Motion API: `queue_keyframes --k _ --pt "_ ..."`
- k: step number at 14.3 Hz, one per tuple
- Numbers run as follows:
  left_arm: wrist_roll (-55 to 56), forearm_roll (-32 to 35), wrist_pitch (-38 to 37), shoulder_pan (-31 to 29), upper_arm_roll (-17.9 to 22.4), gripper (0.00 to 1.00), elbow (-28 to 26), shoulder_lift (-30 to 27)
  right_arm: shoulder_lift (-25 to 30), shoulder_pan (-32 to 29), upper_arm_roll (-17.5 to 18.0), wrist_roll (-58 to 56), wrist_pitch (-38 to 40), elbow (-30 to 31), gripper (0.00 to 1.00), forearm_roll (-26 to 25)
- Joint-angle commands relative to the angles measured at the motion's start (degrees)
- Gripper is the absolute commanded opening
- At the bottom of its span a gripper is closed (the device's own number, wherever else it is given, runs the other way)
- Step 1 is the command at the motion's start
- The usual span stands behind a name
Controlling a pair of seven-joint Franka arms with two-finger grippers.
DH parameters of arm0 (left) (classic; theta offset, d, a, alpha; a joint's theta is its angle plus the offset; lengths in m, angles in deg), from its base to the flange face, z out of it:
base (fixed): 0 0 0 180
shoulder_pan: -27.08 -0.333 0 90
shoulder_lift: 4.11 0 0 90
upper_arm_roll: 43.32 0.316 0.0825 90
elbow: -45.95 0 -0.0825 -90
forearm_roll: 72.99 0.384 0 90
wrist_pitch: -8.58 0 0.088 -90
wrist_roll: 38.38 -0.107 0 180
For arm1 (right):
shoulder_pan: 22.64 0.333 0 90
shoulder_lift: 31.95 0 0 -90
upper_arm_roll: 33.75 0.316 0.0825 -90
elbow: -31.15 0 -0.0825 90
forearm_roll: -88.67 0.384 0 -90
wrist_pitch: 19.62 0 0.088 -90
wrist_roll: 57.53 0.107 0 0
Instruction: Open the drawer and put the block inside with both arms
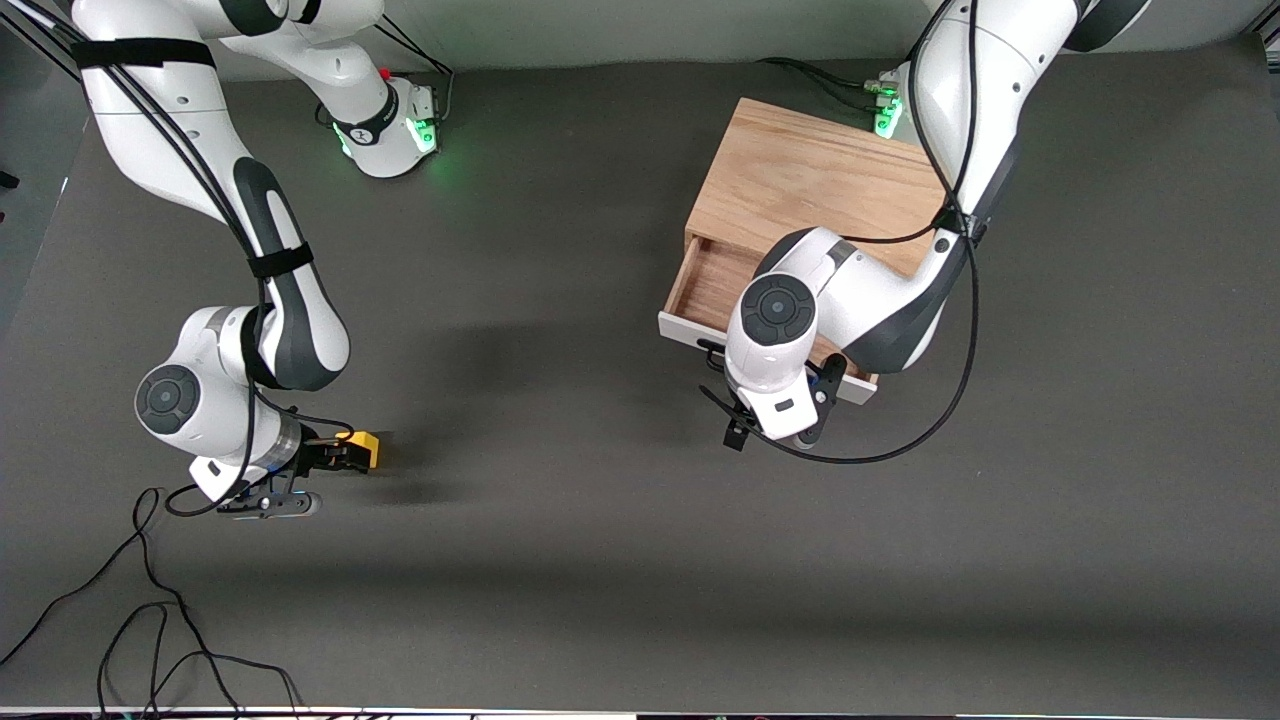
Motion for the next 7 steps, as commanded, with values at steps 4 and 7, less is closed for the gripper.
queue_keyframes --k 4,7 --pt "1.0 2.3 7.7 0.9 1.8 1.00 3.5 1.4 -2.3 -0.3 -0.5 -3.2 -2.2 0.5 1.00 3.1" --pt "0.9 3.3 10.0 0.6 2.1 1.00 4.8 1.2 -2.0 -0.2 -0.5 -3.1 -2.2 1.7 1.00 3.1"
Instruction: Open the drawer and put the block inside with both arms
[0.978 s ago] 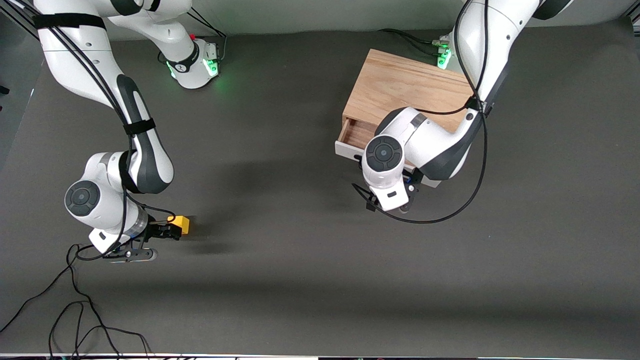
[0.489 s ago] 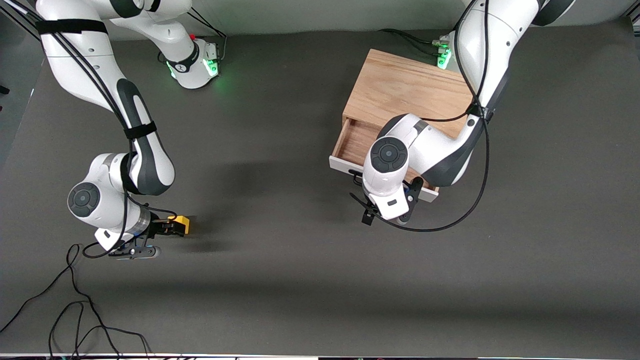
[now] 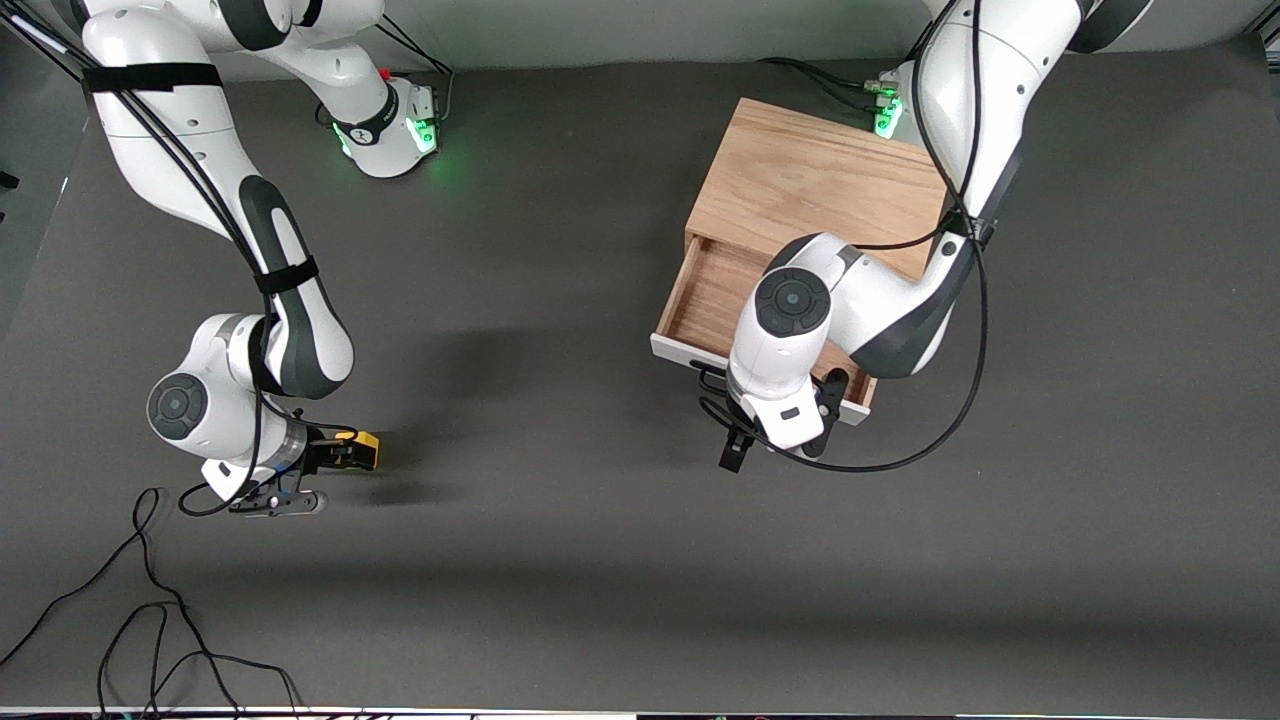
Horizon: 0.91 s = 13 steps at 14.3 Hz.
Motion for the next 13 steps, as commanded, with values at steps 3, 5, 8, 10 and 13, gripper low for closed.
queue_keyframes --k 3,5,8,10,13 --pt "-1.3 4.1 -1.4 -0.5 1.1 1.00 6.0 -0.2 0.3 0.2 -0.4 -2.1 -1.3 1.7 1.00 2.1" --pt "-9.8 3.8 -8.4 -4.1 0.7 1.00 6.2 -3.7 0.0 0.3 -0.4 -2.1 -1.4 1.8 1.00 2.1" --pt "-27.5 -3.0 -20.3 -9.1 0.6 1.00 5.7 -9.5 0.0 0.4 -0.4 -2.1 -2.4 3.1 1.00 2.1" --pt "-42.5 -9.5 -28.6 -14.1 0.6 1.00 5.4 -13.4 -0.1 0.6 -0.4 -2.1 -3.7 4.0 1.00 2.1" --pt "-65.1 -11.9 -36.7 -21.2 0.7 1.00 0.7 -20.7 -0.1 0.7 -0.3 -2.0 -4.7 4.8 1.00 2.1"
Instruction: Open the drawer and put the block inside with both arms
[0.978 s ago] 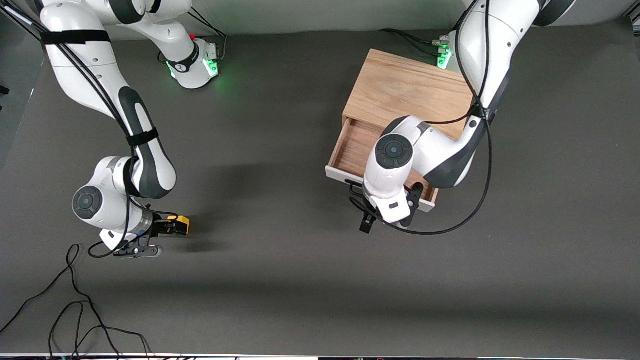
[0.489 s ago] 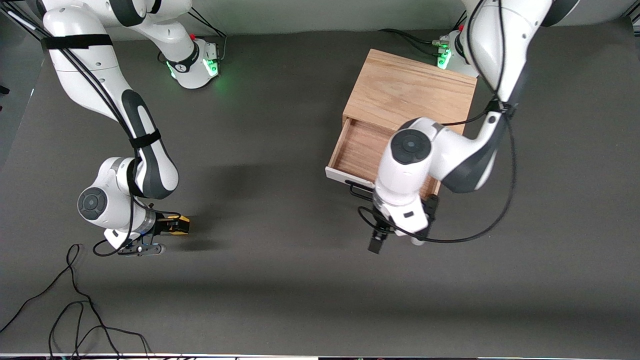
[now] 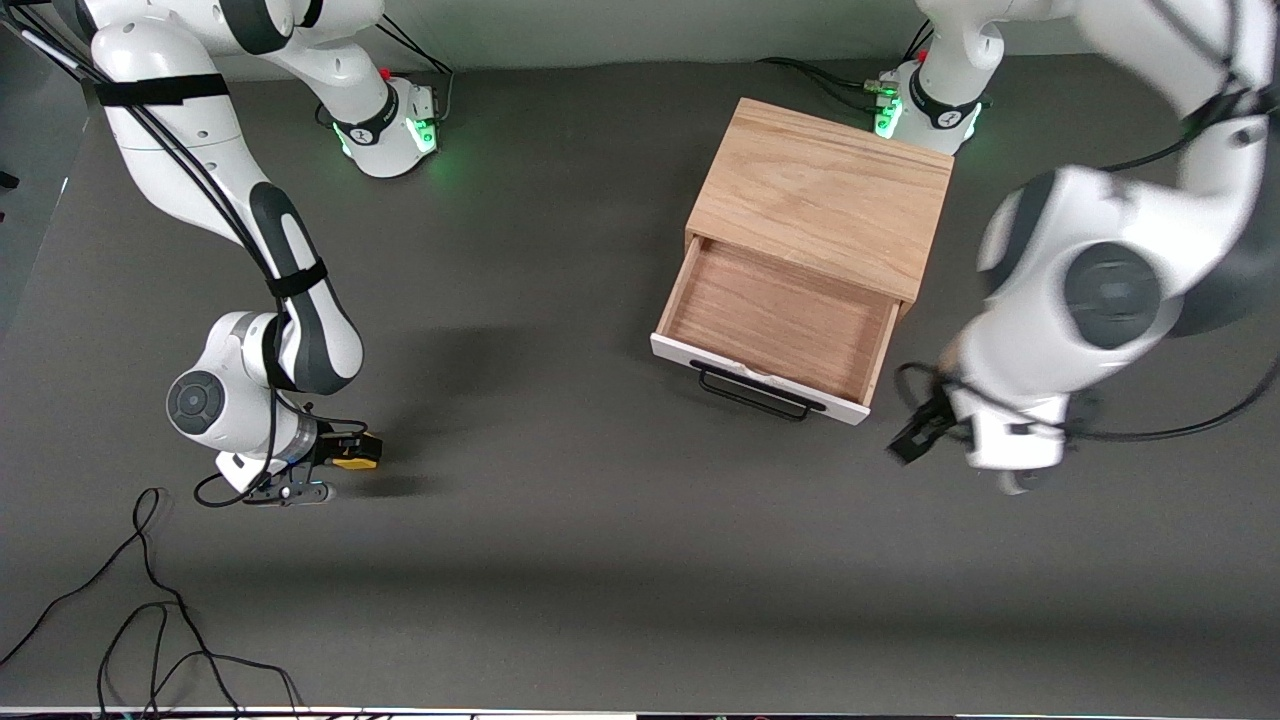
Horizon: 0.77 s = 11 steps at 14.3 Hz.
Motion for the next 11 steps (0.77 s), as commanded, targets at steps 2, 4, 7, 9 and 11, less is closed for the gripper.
queue_keyframes --k 2,4,7,9,11 --pt "-24.1 -2.3 -2.6 -8.4 -0.4 1.00 -12.1 -12.3 0.4 0.5 -0.3 -2.0 -1.5 1.1 0.98 2.1" --pt "-34.5 -5.0 -2.6 -12.3 0.1 1.00 -17.7 -17.9 0.3 0.4 -0.2 -2.2 -1.6 1.1 0.89 2.1" --pt "-46.3 -5.8 -2.5 -16.3 0.2 1.00 -22.9 -23.2 0.3 0.4 -0.1 -2.4 -1.5 1.0 0.59 2.1" --pt "-49.4 -5.7 -1.7 -16.5 0.2 1.00 -25.6 -25.3 0.5 0.6 0.0 -2.1 -1.1 0.7 0.40 2.1" --pt "-49.7 -5.5 -1.5 -15.8 0.0 1.00 -25.8 -25.6 1.2 2.2 0.1 -1.2 -0.7 -0.5 0.26 2.3"
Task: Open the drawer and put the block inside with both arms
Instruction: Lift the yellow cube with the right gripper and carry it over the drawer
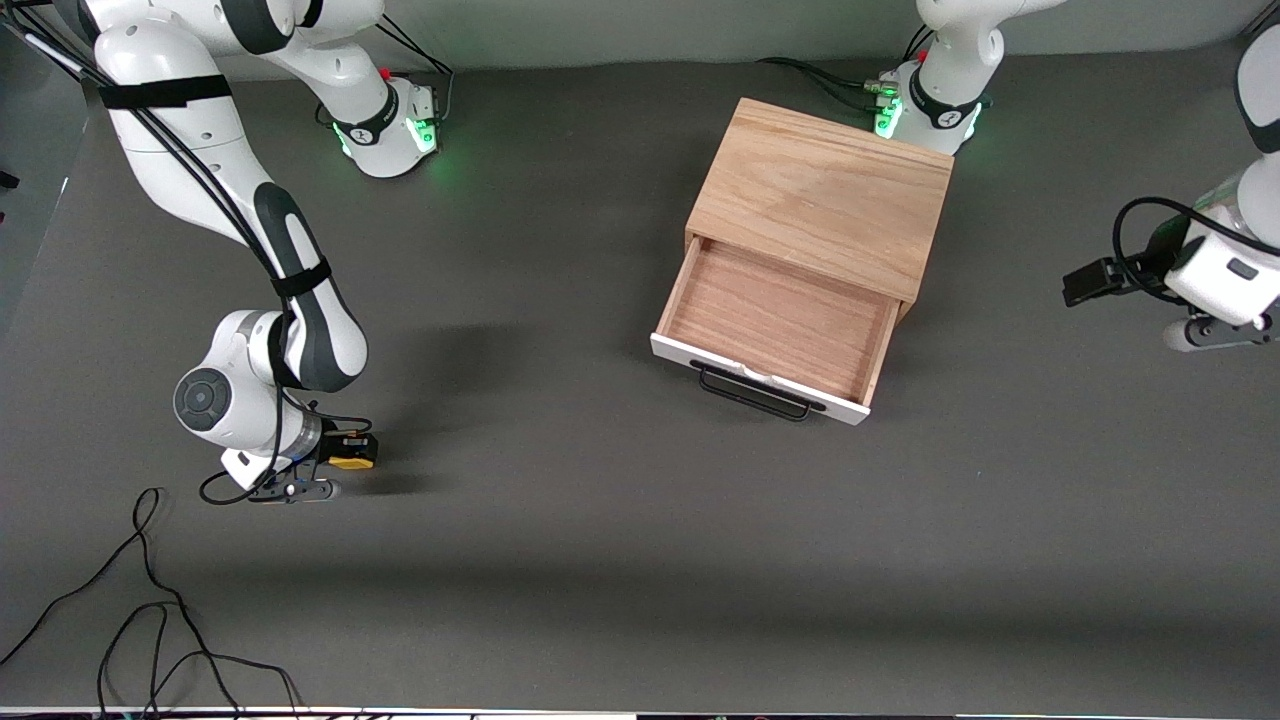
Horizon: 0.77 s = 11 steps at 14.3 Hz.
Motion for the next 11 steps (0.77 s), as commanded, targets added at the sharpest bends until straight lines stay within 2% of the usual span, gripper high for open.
queue_keyframes --k 1,3,4,7,9,11 --pt "-2.1 -0.4 1.4 0.6 -0.4 1.00 -2.8 -2.4 2.3 2.8 -0.2 -0.3 0.3 -1.1 0.22 2.4" --pt "-2.4 0.7 1.7 1.8 -0.6 1.00 -1.7 -1.8 3.9 3.4 -0.3 0.7 6.8 -4.4 0.21 2.4" --pt "-2.6 2.6 1.9 2.3 -0.6 1.00 -1.4 -1.5 4.1 3.3 -0.3 1.4 13.5 -8.4 0.21 2.4" --pt "-2.9 1.4 3.6 1.8 -0.4 1.00 -1.0 -1.0 3.7 3.3 -0.4 6.7 32.0 -23.3 0.21 2.4" --pt "-4.3 -0.2 3.3 1.5 -0.3 1.00 -0.9 -1.0 3.3 4.3 -0.2 12.8 39.8 -31.1 0.21 2.4" --pt "-7.8 -0.5 3.1 1.3 -0.2 1.00 -0.2 -0.9 3.4 8.0 -0.2 20.2 45.0 -36.1 0.21 2.4"
